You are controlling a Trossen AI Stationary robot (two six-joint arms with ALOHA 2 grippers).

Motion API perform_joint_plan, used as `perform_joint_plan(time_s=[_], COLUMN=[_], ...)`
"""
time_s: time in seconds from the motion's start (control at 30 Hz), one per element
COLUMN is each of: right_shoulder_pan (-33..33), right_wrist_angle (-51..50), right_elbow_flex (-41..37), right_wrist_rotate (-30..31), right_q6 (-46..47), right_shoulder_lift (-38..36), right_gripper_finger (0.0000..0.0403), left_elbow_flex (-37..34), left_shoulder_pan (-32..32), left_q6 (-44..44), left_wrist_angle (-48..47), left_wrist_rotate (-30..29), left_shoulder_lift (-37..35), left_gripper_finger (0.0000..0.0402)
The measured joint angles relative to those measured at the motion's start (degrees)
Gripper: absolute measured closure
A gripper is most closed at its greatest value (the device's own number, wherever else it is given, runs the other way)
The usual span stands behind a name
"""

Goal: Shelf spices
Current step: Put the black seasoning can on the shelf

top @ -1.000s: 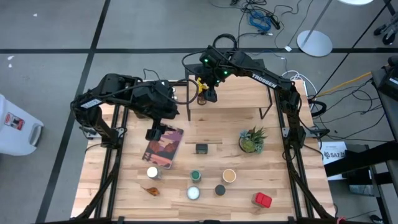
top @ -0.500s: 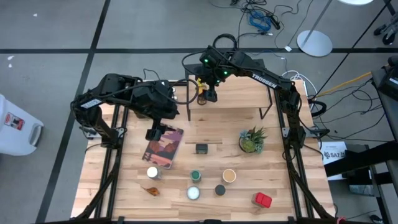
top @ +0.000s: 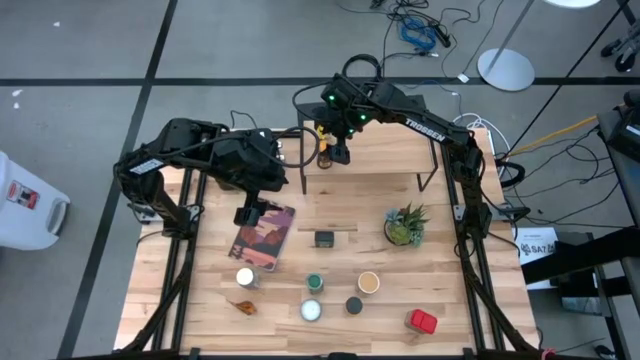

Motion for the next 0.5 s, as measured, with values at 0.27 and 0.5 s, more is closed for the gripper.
perform_joint_plan(time_s=[0.27,0.5], right_shoulder_pan=[0.0,-0.1], right_wrist_angle=[-0.1,1.9], right_elbow_flex=[0.0,0.0], right_wrist_rotate=[-0.1,-0.1], right_q6=[-0.2,-0.4], right_shoulder_lift=[0.0,-1.4], right_gripper_finger=[0.0088,0.0088], left_elbow_flex=[0.0,0.0], left_shoulder_pan=[0.0,0.0], left_q6=[-0.1,-0.1], left_wrist_angle=[0.0,0.0], left_wrist_rotate=[0.0,0.0], left_shoulder_lift=[0.0,0.0], left_gripper_finger=[0.0098,0.0098])
